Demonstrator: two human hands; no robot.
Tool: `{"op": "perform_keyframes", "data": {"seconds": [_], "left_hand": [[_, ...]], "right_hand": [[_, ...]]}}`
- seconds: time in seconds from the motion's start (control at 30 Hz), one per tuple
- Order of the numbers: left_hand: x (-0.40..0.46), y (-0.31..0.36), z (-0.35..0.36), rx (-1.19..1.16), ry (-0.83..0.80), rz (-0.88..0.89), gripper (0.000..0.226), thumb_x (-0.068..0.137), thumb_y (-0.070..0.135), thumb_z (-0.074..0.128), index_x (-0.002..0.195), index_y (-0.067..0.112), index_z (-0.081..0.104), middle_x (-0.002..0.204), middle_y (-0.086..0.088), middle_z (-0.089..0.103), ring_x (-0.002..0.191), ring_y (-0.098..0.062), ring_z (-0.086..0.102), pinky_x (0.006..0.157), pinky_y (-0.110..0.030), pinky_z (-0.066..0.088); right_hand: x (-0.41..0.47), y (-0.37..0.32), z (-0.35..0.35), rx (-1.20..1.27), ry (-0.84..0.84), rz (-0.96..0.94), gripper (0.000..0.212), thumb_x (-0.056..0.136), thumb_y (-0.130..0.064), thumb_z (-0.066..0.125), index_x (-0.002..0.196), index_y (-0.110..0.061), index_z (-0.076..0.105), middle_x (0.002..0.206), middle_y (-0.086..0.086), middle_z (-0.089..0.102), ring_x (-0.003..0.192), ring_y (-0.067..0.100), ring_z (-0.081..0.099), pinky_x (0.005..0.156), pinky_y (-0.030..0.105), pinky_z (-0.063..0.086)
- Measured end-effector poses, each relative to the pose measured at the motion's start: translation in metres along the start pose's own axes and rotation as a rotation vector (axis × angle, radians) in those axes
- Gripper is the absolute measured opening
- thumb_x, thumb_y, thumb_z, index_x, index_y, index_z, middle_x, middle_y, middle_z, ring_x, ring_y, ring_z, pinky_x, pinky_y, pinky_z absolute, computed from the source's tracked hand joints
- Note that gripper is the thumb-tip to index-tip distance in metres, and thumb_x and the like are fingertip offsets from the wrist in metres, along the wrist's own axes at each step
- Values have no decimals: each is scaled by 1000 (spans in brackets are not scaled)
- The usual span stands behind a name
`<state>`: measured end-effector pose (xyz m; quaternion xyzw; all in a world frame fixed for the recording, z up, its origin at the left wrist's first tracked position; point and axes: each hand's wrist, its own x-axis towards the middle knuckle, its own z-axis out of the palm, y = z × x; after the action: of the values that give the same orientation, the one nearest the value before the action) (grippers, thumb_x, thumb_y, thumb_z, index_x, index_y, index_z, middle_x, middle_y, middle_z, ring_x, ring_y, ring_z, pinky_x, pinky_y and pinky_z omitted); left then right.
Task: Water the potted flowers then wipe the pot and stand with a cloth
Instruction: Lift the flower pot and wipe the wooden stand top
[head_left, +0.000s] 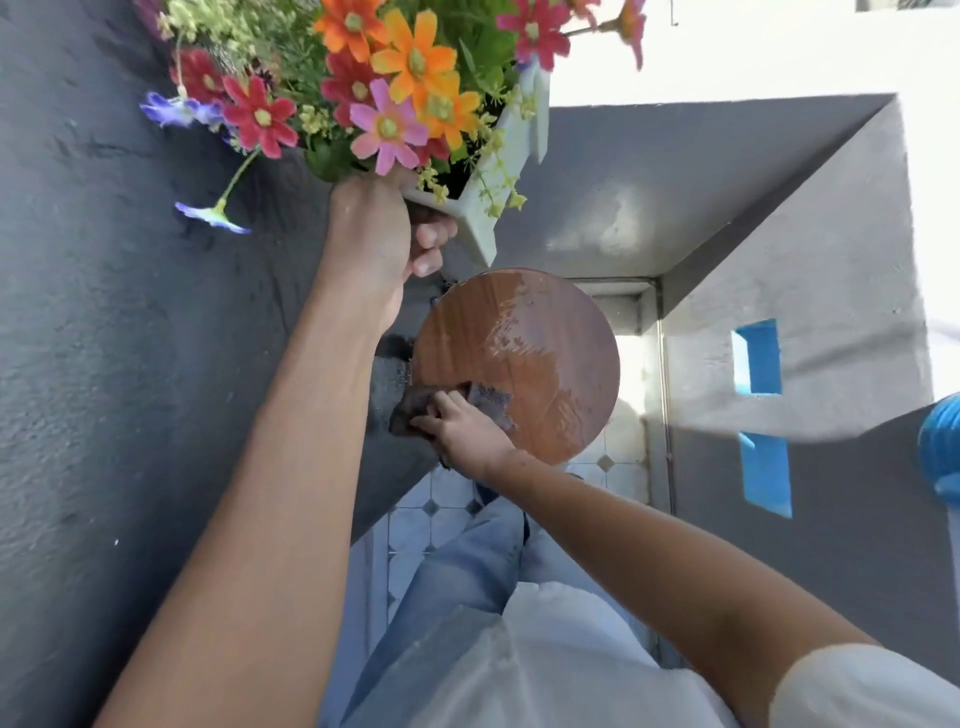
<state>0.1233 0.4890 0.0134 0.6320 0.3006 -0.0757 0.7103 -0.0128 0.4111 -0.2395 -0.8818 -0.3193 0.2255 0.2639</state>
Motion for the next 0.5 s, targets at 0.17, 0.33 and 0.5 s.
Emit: {"op": "perform_keyframes", "data": {"seconds": [0.17,0.33,0.5], "left_hand": [[-1,-4,-2,10,6,-22,26,95,6,27,81,5,49,67,-13,53,35,-10,38,35,-21,19],[0,-8,-3,11,19,-29,24,96,5,30,81,4,49,68,-14,54,34,-10,38,34,-21,20],[-2,-13,-2,18,8,-29,20,95,5,30,90,3,49,69,-14,53,36,-11,38,35,-22,20]], "right_hand": [[42,27,-35,-96,14,-108,46,93,-11,55,139,-16,56,122,15,51,113,34,47,92,43,48],[58,112,-91,46,430,409,45,87,-7,52,129,-15,66,118,16,56,112,35,51,98,38,43],[60,88,-81,81,462,450,48,86,0,52,131,-11,64,114,18,52,108,36,47,94,41,45]]}}
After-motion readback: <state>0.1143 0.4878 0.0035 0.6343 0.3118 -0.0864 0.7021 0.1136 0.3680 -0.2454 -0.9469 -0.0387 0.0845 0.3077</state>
